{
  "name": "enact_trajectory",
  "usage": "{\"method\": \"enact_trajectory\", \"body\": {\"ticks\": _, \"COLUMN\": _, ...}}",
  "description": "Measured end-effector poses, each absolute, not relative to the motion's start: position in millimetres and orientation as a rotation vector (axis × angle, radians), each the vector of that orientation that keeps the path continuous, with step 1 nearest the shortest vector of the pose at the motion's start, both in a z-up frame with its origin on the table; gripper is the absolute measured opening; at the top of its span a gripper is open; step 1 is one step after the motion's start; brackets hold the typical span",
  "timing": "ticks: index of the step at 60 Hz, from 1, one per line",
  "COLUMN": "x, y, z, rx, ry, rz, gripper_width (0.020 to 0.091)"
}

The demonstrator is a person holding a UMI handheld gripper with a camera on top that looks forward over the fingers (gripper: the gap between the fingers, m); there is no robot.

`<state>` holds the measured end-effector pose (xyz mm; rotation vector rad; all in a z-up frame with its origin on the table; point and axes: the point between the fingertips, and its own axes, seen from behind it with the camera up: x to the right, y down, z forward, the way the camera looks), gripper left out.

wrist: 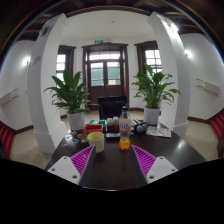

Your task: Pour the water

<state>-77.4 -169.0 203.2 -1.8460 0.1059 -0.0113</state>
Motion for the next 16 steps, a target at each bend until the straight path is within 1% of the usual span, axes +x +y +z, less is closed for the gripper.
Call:
{"method": "enact_trajectory", "body": {"ticks": 9, "x": -79, "y": -181, "z": 217, "rx": -1.820, "ry": 0.087, "rz": -0.024, "gripper_width": 0.0696}}
{"method": "enact_trajectory", "body": {"ticks": 16, "x": -79, "y": -182, "z": 219, "rx": -1.815, "ry": 0.086, "rz": -0.013, "gripper_width": 0.0692}}
